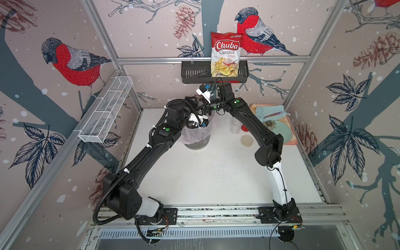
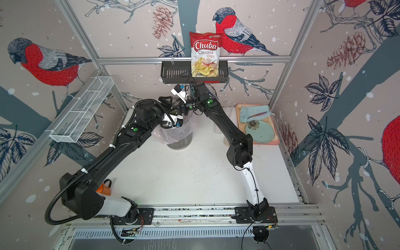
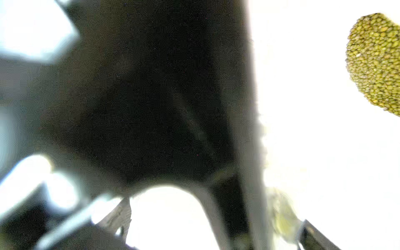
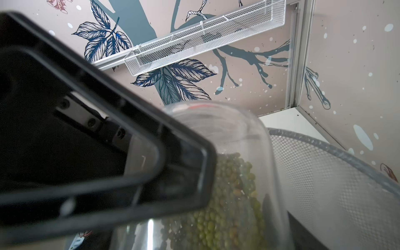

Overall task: Empty moldy mung beans from jars
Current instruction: Pour the moldy mung beans from the jar into the trash bin.

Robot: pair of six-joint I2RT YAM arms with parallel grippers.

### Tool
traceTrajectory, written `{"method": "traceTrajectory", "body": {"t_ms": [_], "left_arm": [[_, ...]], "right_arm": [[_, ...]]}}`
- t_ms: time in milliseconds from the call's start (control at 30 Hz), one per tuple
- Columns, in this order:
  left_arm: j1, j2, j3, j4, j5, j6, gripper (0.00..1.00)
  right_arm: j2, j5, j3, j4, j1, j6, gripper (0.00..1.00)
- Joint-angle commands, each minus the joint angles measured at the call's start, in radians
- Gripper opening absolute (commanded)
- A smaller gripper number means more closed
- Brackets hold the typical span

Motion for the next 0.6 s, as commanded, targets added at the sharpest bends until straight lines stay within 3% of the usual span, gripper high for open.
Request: {"method": "traceTrajectory", "body": {"t_ms": [0,567], "left_arm": [[0.002,-0.036,-0.016,0.136,0.012,0.003,0.97],[0.003,-0.161,-0.072,0.139,0.038,-0.08,0.97]], "right_arm": [[-0.003,0.027,-0.001,0.061,-0.006,0.043,0.55],[0.005,0.092,0.004,0.122,-0.002,0.116,0.56]]}}
